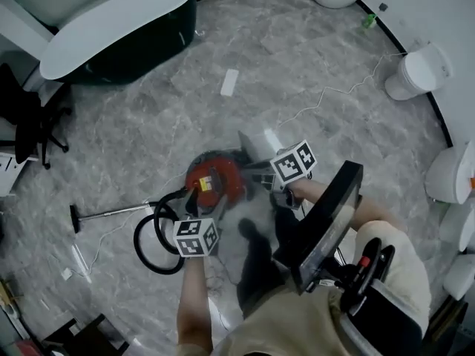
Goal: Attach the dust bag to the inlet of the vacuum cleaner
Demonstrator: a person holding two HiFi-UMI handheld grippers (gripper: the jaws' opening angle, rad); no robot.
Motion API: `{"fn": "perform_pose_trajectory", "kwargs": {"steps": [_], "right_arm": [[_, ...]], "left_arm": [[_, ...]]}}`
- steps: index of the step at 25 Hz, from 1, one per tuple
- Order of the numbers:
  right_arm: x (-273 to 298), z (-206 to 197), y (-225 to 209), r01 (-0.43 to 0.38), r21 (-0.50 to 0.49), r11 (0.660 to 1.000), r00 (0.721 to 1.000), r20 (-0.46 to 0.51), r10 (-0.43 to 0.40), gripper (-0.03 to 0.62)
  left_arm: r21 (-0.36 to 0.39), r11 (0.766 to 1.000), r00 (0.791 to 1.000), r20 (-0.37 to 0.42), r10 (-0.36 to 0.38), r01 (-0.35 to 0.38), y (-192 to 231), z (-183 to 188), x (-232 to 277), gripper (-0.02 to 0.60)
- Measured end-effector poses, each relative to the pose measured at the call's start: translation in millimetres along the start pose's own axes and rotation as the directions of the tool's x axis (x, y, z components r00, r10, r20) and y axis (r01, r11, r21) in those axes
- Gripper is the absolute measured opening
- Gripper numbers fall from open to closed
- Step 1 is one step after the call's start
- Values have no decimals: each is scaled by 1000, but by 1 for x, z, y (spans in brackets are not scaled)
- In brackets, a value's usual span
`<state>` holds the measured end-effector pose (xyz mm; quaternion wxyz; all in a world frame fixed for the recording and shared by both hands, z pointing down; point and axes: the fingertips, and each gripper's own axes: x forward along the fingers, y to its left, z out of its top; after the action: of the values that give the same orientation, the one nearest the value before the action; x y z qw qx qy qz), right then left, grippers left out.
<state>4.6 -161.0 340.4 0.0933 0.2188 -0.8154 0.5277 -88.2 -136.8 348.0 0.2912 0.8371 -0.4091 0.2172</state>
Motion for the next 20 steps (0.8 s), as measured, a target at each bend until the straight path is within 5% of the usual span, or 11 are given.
{"fn": "perform_pose_trajectory", "kwargs": {"steps": [4, 5, 7, 8, 11, 20], "right_arm": [[-20, 1, 65, -102, -48, 994, 994, 25, 103, 17], [-25, 1, 80, -128, -62, 990, 991, 26, 130, 18], [-38, 2, 107, -173, -88, 981, 984, 31, 176, 18], [-46, 2, 119, -191, -98, 977, 980, 39, 195, 18], [-76, 2, 146, -225, -115, 967, 968, 84, 236, 18], [-186, -19, 175, -256, -214, 943, 942, 161, 293, 17]], "left_arm": [[-40, 997, 997, 55, -59, 62, -32, 17, -37, 349], [-54, 997, 995, 75, -58, 62, -40, 20, -49, 290], [-72, 996, 993, 113, -42, 50, -53, 22, -70, 30], [-80, 995, 991, 124, -49, 59, -61, 22, -79, -5], [-115, 989, 986, 151, -76, 94, -86, 27, -104, -8], [-82, 997, 962, 271, 16, 7, -188, 70, -143, -8]]}}
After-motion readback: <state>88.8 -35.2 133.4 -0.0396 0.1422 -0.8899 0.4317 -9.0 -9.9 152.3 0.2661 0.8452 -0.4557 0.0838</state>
